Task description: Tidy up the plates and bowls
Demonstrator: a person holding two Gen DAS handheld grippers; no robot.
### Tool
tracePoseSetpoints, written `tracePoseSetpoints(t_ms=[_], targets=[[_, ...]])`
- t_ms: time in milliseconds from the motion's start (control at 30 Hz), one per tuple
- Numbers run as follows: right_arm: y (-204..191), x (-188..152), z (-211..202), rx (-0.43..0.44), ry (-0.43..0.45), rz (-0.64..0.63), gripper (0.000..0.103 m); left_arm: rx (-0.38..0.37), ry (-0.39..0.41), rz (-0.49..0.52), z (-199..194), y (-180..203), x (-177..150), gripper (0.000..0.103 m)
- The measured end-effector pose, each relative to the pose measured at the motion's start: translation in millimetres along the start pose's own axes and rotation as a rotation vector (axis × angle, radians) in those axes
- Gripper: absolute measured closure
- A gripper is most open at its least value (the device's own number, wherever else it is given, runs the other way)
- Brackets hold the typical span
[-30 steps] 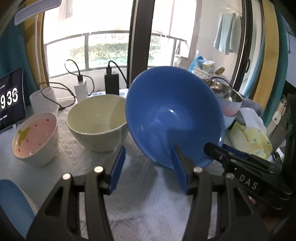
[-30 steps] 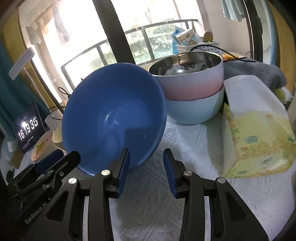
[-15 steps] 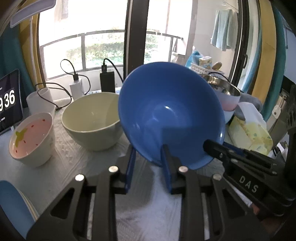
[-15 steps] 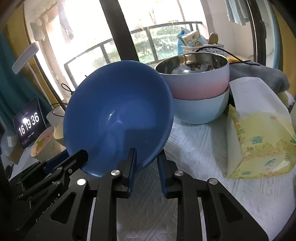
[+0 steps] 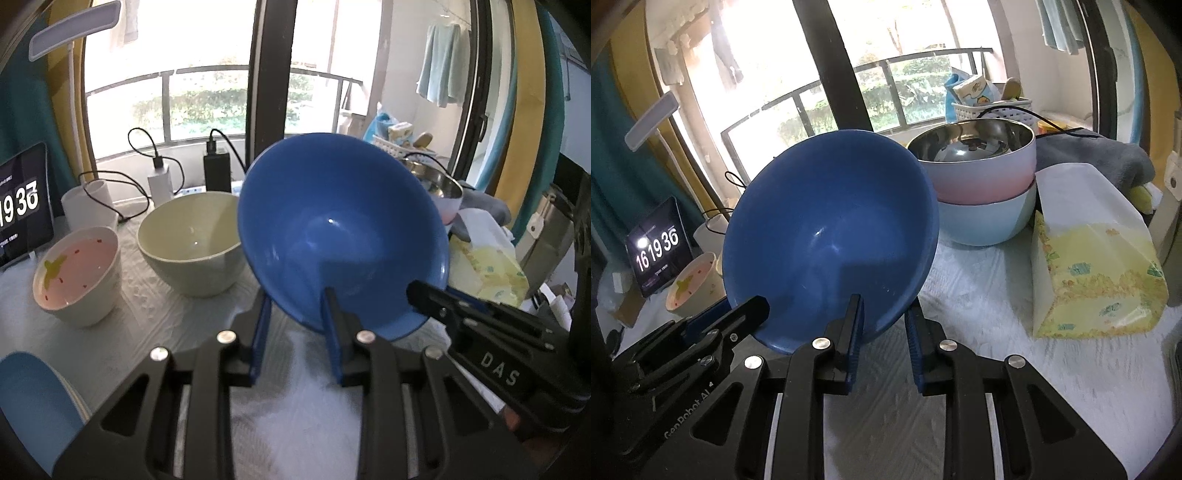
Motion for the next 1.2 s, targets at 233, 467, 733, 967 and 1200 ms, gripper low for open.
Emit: tracePoseSetpoints(t_ms=[233, 467, 733, 967, 1200], targets=[[-7, -7, -10, 0.006, 0.001, -0.001, 0.079, -0.012, -0.011, -0.015, -13, -4, -7, 0.075], [-19, -18, -26, 0.022, 0.000, 0.000, 0.079, -0.057, -0.030, -0.042, -31, -8, -19, 0.075], [-31, -34, -42, 0.025, -0.004, -0.002, 0.078, -0.061, -0.022, -0.050, -52, -12, -33, 0.075], [-41, -50, -54, 0.034, -0.020, 0.004, 0.078, -0.067, -0.027, -0.061, -68, -17, -48, 0.075], [-55, -66, -62, 0.033, -0.037, -0.006, 0.078, -0.075, -0.028, -0.083, -83, -26, -65, 0.075]])
Point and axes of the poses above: each gripper's, at about its wrist camera, not at the fingertips, and z roughly the way its jaws point, y to its right, x to its top, the point moved 10 cm from there along z, roughly the way its jaws point, and after that the axes turned 11 degrees about -y, right-handed, at the moved point
